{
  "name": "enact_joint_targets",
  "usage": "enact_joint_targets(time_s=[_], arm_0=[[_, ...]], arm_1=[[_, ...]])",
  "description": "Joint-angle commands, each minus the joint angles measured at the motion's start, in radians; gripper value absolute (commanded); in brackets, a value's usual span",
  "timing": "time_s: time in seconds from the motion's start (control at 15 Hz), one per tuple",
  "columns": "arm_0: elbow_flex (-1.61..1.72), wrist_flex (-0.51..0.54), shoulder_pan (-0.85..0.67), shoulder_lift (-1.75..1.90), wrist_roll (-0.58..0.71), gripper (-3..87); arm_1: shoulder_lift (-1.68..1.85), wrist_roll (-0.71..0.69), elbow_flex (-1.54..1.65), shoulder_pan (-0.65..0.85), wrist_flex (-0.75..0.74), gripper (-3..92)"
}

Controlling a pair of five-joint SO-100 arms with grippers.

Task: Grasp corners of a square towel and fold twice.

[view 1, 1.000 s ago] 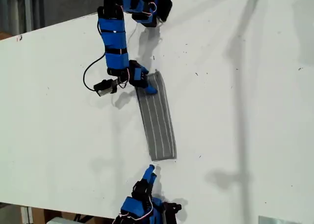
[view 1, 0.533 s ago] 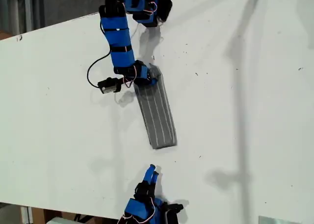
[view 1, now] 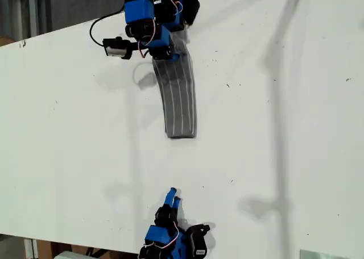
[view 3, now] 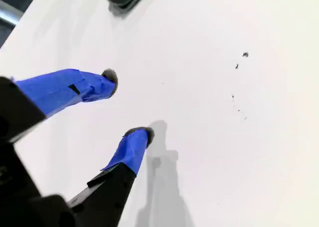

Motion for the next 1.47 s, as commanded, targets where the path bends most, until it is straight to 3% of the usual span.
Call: enact_joint_targets(time_s=[0.0,0.27,0.87,1.07,1.4], arm_0=[[0.018,-0.025,-0.046,0.006,0.025,19.2],[0.021,-0.026,-0.126,0.006,0.067,19.9],[0.026,-0.032,-0.13,-0.005,0.078,20.4],[0.026,-0.032,-0.126,-0.006,0.075,20.4],[0.026,-0.034,-0.127,-0.006,0.075,20.5]], arm_1=[[0.15,0.08,-0.077,-0.086,0.08,-0.1],[0.0,-0.025,-0.357,-0.038,0.147,-0.1],[-0.884,-0.333,-1.14,0.066,0.207,-0.1],[-1.017,-0.468,-1.25,0.057,0.12,-0.1],[-1.086,-0.58,-1.324,0.012,0.011,-0.1]])
